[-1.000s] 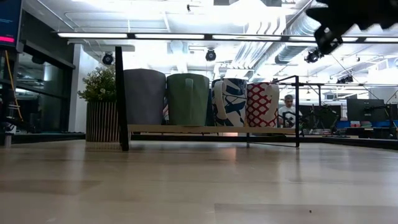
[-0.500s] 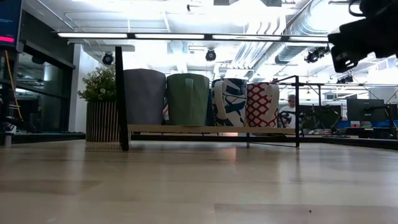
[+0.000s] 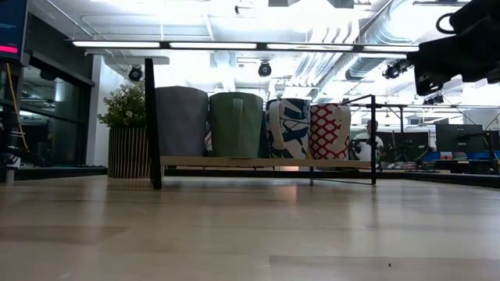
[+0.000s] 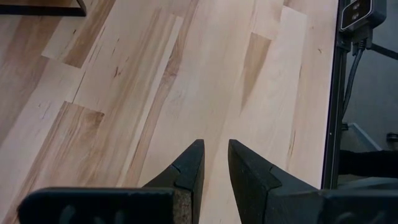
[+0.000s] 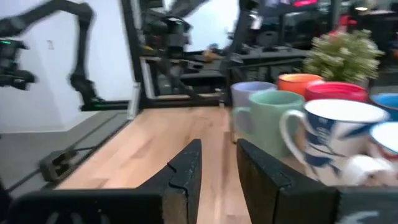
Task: Place coffee mugs
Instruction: Return to Home Position
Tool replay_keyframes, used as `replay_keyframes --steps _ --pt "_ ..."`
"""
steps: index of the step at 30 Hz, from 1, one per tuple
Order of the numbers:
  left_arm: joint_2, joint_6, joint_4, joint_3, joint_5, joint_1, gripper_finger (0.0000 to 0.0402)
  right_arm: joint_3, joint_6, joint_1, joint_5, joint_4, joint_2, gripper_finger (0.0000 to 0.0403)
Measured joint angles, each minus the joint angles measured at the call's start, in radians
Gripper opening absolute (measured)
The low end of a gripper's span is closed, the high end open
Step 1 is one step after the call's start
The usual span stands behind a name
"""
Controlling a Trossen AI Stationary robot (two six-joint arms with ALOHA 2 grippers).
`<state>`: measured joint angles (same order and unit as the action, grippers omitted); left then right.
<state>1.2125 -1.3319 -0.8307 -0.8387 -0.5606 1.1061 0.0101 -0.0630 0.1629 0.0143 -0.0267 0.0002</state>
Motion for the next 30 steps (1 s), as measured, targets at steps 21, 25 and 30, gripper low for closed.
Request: replay_keyframes --steps 21,25,30 --pt "0.0 0.0 0.022 0.0 0.0 0.0 0.006 0.0 -0.227 -0.183 -0.015 0.009 0.011 0.0085" --pt "0.0 0.0 0.022 0.0 0.0 0.0 0.006 -0.001 -0.225 -0.183 -0.015 0.009 0.011 0.0085" --pt "0.0 0.0 0.021 0.0 0.0 0.0 0.006 -0.001 -0.225 -0.183 -0.015 0.009 0.011 0.0085"
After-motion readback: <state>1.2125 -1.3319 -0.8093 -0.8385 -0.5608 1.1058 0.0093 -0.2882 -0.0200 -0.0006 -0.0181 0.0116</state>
